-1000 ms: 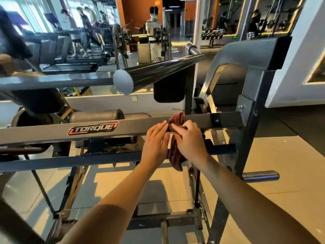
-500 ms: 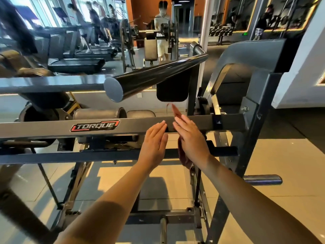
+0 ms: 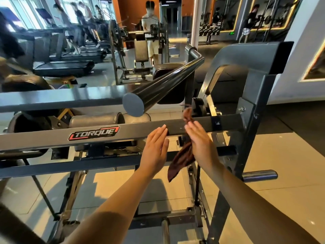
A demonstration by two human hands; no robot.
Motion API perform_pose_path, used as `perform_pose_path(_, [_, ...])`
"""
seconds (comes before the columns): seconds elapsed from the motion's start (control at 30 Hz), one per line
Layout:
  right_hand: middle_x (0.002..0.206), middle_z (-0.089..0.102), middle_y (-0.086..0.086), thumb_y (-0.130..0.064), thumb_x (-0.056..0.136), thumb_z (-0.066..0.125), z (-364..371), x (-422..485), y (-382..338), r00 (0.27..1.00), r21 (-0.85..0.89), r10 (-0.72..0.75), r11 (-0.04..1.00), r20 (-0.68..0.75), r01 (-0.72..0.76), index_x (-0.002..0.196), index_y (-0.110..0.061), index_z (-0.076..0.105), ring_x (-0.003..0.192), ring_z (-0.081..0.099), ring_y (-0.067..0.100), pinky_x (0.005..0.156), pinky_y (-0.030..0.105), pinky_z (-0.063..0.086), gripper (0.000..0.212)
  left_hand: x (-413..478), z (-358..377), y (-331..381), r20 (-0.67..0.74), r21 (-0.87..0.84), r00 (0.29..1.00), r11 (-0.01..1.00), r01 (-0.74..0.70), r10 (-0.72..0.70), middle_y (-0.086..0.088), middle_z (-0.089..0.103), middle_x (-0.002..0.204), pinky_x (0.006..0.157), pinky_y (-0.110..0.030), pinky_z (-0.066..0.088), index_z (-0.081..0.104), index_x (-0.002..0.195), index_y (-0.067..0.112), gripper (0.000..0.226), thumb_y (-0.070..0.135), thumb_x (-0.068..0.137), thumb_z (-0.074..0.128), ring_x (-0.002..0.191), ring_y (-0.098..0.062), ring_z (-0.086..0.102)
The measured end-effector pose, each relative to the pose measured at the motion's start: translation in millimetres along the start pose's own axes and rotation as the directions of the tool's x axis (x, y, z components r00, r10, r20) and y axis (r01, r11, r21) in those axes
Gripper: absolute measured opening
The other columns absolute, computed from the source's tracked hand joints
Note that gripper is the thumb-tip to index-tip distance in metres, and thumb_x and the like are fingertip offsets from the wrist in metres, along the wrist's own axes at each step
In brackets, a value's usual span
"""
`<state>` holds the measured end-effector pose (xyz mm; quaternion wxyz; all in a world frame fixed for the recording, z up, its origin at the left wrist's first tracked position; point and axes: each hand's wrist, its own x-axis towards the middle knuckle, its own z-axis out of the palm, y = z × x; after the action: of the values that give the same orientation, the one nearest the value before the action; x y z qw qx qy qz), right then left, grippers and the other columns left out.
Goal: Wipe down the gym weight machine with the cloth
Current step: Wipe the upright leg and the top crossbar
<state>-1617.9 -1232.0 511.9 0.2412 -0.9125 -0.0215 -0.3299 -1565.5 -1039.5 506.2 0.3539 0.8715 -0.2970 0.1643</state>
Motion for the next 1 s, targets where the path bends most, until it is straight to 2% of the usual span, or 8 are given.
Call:
perform_pose_path(0.13, [0.158, 0.042, 0.004, 0.001, 0.099, 0.051, 14, 6, -24, 0.981, 0.018, 0.183, 0.983, -0.069, -0.182, 0.148, -0.013, 0.048, 0.152, 0.026, 0.019, 0.121, 0.041, 0.029, 0.051, 0, 0, 6, 0.012, -0.023, 0.999, 0.999, 0.036, -0.036, 0.010, 0.030, 0.162, 0.122, -0.021, 0.007, 0.037, 0.154, 0.021, 0.052, 0.041, 0.108, 0.027, 0.147, 0.003, 0.010])
perform_pose_path(0.37, [0.156, 0.044, 0.000, -0.004, 0.100, 0.051, 14, 4, -25, 0.996, 0.009, -0.032, 0.999, 0.078, 0.032, 0.147, -0.017, 0.049, 0.149, 0.026, 0.011, 0.121, 0.036, 0.024, 0.049, -1, -2, 0, 0.048, 0.004, 0.999, 1.000, 0.003, -0.003, 0.008, 0.031, 0.163, 0.125, -0.029, 0.013, 0.037, 0.155, 0.020, 0.051, 0.040, 0.109, 0.030, 0.152, -0.008, 0.016])
perform_pose_path(0.47, [0.156, 0.044, 0.008, -0.004, 0.101, 0.045, 1, 11, -2, 0.977, 0.059, 0.186, 0.982, -0.102, -0.180, 0.148, -0.010, 0.046, 0.150, 0.030, 0.022, 0.118, 0.048, 0.038, 0.048, -2, -3, 1, 0.068, 0.002, 0.998, 1.000, 0.009, -0.009, 0.010, 0.027, 0.164, 0.124, -0.027, 0.010, 0.034, 0.156, 0.020, 0.051, 0.041, 0.109, 0.029, 0.152, -0.007, 0.012])
perform_pose_path(0.53, [0.162, 0.034, 0.008, -0.005, 0.104, 0.042, 5, 22, -17, 0.958, 0.048, 0.270, 0.963, -0.093, -0.266, 0.153, -0.009, 0.038, 0.154, 0.020, 0.021, 0.122, 0.047, 0.031, 0.049, -2, -4, 4, 0.075, -0.019, 0.997, 1.000, 0.024, -0.022, 0.011, 0.026, 0.164, 0.123, -0.025, 0.008, 0.034, 0.156, 0.020, 0.054, 0.043, 0.108, 0.027, 0.152, -0.006, 0.011])
perform_pose_path(0.67, [0.168, 0.019, 0.000, -0.017, 0.110, 0.032, 25, 38, -66, 0.978, 0.128, 0.038, 0.990, 0.207, -0.065, 0.158, -0.018, 0.030, 0.155, 0.008, 0.011, 0.122, 0.027, 0.008, 0.048, -2, -10, 6, 0.055, -0.111, 0.998, 0.993, 0.032, -0.026, 0.005, 0.037, 0.160, 0.125, -0.027, 0.015, 0.041, 0.153, 0.018, 0.056, 0.043, 0.106, 0.025, 0.150, -0.007, 0.022])
perform_pose_path(0.77, [0.168, 0.020, -0.003, -0.015, 0.109, 0.033, 22, 40, -53, 0.952, 0.078, -0.111, 0.993, 0.285, 0.093, 0.159, -0.023, 0.029, 0.156, 0.005, 0.010, 0.125, 0.034, 0.005, 0.050, -2, -13, 0, 0.057, -0.106, 0.998, 0.994, 0.030, -0.024, 0.004, 0.037, 0.160, 0.125, -0.030, 0.018, 0.040, 0.154, 0.018, 0.050, 0.037, 0.109, 0.031, 0.149, -0.007, 0.023])
perform_pose_path(0.83, [0.166, 0.027, -0.002, -0.008, 0.104, 0.034, 11, 34, -24, 0.974, -0.058, -0.094, 0.992, 0.206, 0.108, 0.156, -0.022, 0.034, 0.156, 0.010, 0.014, 0.127, 0.043, 0.009, 0.054, -4, -12, -1, 0.074, -0.086, 0.997, 0.996, 0.037, -0.031, 0.008, 0.032, 0.161, 0.124, -0.026, 0.013, 0.038, 0.155, 0.019, 0.048, 0.035, 0.110, 0.034, 0.150, -0.005, 0.018])
perform_pose_path(1.0, [0.165, 0.027, 0.008, 0.004, 0.097, 0.047, 3, 28, -3, 0.974, -0.135, 0.218, 0.965, -0.066, -0.226, 0.155, -0.011, 0.034, 0.156, 0.006, 0.022, 0.124, 0.053, 0.025, 0.061, -5, -2, 5, 0.029, -0.046, 0.997, 0.997, 0.069, -0.067, 0.010, 0.030, 0.162, 0.123, -0.024, 0.010, 0.037, 0.155, 0.020, 0.050, 0.038, 0.109, 0.030, 0.151, -0.003, 0.014])
